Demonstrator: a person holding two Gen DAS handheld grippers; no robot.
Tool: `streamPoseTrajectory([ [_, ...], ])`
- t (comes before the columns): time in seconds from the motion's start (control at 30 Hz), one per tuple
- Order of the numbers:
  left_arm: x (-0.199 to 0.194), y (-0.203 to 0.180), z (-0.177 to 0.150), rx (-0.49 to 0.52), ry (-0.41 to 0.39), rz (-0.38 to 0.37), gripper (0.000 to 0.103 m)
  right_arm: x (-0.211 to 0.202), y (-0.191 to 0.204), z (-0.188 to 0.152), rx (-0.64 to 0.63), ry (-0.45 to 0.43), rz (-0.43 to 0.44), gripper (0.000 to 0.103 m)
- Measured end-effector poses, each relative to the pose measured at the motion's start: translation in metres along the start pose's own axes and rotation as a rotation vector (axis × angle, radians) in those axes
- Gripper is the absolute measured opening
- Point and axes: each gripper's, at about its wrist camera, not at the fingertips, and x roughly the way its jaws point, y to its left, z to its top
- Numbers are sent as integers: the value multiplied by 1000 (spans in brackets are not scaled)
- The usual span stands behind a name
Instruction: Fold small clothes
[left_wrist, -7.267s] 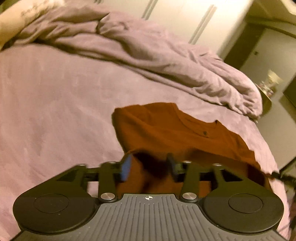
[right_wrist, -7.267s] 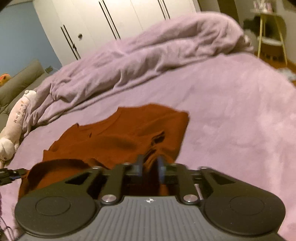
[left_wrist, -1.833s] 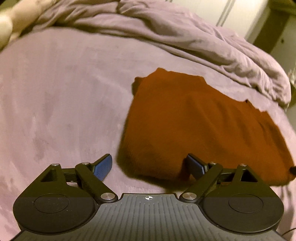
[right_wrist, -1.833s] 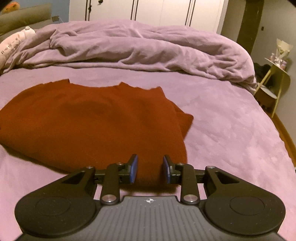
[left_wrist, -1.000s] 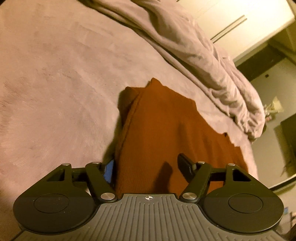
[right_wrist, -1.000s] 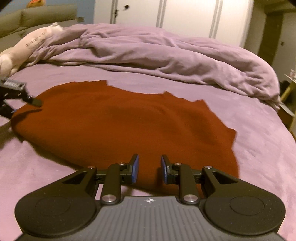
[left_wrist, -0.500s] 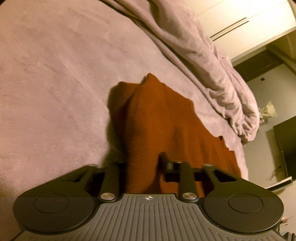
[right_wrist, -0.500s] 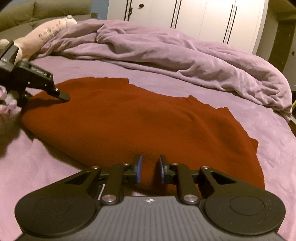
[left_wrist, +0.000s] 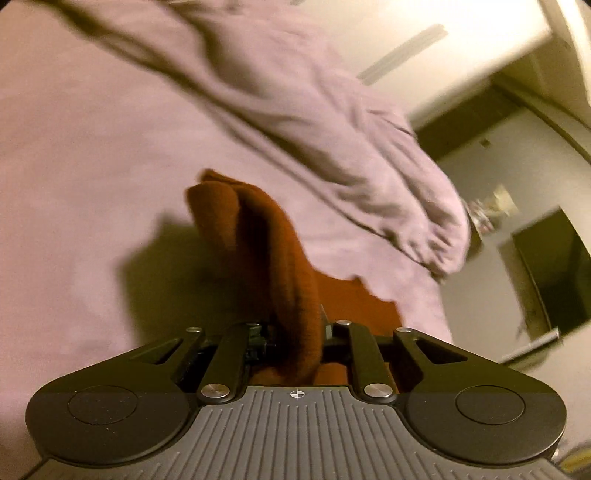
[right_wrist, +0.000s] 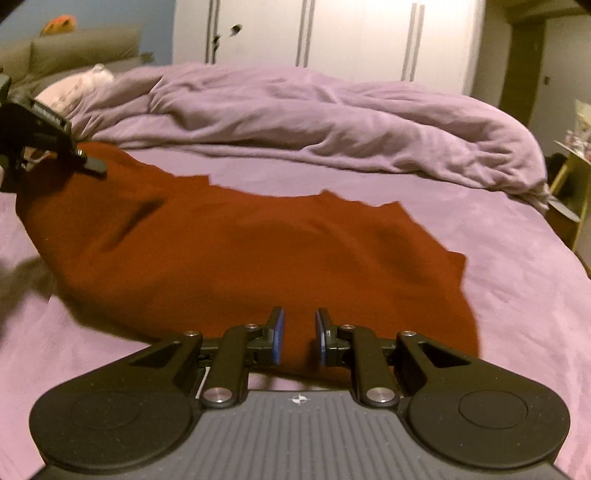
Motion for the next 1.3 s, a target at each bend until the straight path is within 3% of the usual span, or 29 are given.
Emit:
streamPoseTrajectory([
  [0.1,23,-46,-14,78,34,-40,17,-11,-14,-4,41,-25,-18,16],
  [0.2,62,-80,-42,147,86,-24,17,-15,-25,-9,73,-24,-21,17],
  [0.27,90,-86,-60,137,137,-11,20,-16,-32,-14,90,-14,-19,17],
  [0.3,102,-84,-68,114,162,-11,30,-16,-33,-15,94,-9,-20,17],
  [0.37,118,-78,-84,80,221,-38,32,-17,-38,-20,93,1,-22,17],
  [0.47,105,-86,-97,180,196,-46,37,-16,-46,-25,85,8,-37,17],
  [0.5,90,-89,-98,208,170,-63,44,-14,-49,-26,88,12,-47,18],
  [0.53,76,-92,-99,218,143,-77,51,-13,-52,-27,94,14,-52,18],
  [0.63,34,-90,-95,224,41,-86,55,-4,-58,-27,118,21,-71,18],
  [0.7,16,-82,-90,218,-37,-37,59,3,-59,-28,127,22,-78,18],
  [0.8,13,-64,-83,229,-112,138,60,20,-57,-28,120,73,-88,18],
  [0.9,26,-42,-80,199,-83,232,59,28,-56,-24,106,130,-93,19],
  [0.97,35,-28,-83,167,-42,229,59,24,-56,-15,105,116,-89,20],
  [1.1,47,-13,-97,101,-2,172,62,21,-59,7,184,84,35,23],
  [1.3,44,-4,-98,104,-1,171,66,48,-42,43,325,85,281,31],
])
